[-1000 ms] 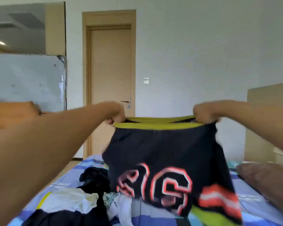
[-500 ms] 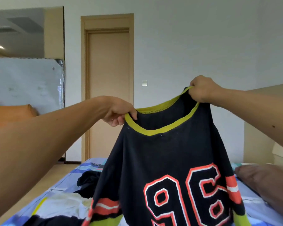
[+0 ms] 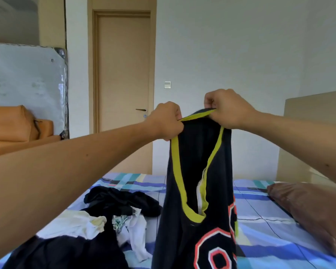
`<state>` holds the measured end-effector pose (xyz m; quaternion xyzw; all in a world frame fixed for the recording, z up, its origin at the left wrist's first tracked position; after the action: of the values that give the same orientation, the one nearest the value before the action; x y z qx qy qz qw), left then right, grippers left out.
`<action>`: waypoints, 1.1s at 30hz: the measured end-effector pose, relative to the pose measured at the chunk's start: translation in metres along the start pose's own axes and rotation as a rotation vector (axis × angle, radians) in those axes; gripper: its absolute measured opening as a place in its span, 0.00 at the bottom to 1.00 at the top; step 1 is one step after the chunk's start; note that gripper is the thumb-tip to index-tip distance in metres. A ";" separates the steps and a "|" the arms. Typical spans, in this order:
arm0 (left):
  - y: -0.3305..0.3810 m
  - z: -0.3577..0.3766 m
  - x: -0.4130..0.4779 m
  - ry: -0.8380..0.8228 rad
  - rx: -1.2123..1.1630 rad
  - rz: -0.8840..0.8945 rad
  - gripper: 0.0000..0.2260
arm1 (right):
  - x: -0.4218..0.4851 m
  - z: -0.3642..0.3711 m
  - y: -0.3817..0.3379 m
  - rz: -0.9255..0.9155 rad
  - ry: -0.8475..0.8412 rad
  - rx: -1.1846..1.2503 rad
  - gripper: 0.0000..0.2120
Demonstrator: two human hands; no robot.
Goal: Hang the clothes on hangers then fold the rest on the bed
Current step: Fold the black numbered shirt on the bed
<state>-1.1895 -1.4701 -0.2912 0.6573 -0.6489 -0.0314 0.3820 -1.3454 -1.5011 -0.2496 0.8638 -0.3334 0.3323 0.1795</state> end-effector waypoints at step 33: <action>-0.002 -0.009 0.026 0.201 0.503 0.046 0.07 | -0.072 0.110 0.017 0.203 -0.512 -0.143 0.13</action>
<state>-1.1793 -1.4889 -0.2745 0.7165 -0.6098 0.2049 0.2697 -1.3465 -1.5390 -0.3767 0.8669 -0.4754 0.0953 0.1156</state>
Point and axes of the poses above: each hand's wrist, its own x-axis towards the middle knuckle, its own z-axis out of the palm, y = z × x, the point moved 8 cm from there along x, towards the middle knuckle, and after that the axes turned 12 degrees about -z, right-handed, at the moved point
